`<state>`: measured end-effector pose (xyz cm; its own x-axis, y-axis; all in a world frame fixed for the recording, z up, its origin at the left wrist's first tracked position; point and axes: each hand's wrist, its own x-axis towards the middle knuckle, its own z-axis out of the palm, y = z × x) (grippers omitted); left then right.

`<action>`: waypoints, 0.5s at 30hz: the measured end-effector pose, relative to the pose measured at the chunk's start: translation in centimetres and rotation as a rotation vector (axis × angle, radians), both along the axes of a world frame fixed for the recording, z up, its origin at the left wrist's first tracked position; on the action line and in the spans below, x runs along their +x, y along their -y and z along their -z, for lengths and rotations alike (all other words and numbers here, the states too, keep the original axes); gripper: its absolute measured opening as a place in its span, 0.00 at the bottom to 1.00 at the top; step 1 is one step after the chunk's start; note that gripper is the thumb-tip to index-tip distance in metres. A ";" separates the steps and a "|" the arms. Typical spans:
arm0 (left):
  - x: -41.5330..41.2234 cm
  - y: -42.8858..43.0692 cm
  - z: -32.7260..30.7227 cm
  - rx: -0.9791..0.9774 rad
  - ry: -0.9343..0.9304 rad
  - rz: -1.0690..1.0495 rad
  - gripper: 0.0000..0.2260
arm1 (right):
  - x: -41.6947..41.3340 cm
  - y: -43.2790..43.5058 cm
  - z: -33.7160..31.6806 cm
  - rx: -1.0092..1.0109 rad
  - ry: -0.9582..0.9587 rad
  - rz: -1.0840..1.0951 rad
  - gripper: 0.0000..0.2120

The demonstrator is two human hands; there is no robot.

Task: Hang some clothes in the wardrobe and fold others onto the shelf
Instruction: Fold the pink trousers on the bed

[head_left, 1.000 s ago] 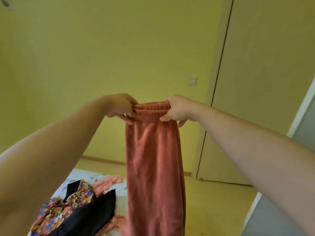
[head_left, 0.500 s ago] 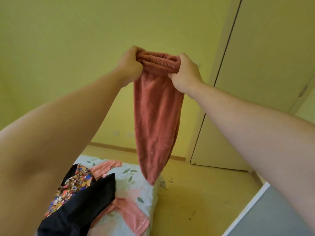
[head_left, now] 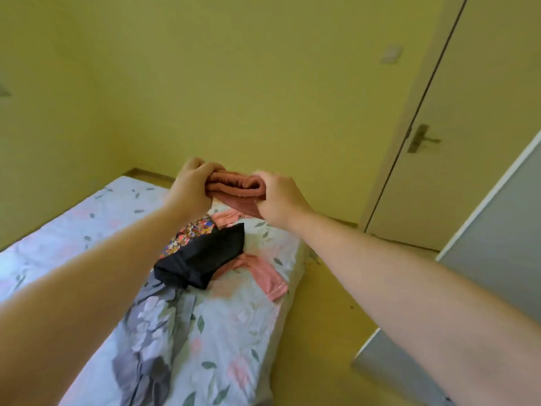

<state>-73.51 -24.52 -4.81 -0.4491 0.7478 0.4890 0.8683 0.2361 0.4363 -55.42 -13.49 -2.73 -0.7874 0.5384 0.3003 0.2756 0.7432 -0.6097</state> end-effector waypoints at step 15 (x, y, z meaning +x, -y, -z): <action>5.9 27.4 21.5 -0.849 0.018 0.009 0.10 | 2.9 25.5 20.2 -0.119 0.792 -0.159 0.13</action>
